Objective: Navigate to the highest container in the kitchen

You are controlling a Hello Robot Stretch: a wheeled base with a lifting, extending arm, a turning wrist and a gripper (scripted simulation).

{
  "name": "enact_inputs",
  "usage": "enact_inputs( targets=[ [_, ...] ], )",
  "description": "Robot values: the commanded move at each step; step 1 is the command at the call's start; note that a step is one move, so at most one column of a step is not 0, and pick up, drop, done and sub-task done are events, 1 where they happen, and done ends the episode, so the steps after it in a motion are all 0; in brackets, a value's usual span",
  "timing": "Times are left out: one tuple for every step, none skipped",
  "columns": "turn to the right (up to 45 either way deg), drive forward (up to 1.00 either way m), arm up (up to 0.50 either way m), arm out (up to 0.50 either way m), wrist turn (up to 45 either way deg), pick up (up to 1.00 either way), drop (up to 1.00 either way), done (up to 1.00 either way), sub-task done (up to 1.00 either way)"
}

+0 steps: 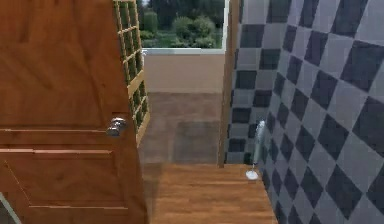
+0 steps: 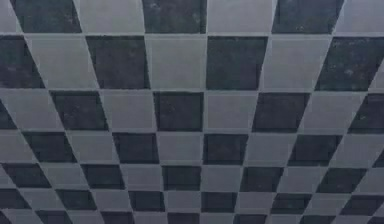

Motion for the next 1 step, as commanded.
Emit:
enact_inputs(
  targets=[
    [15.0, 0.00, 0.00, 0.00, 0.0, 0.00, 0.00, 0.00, 0.00]
  ],
)
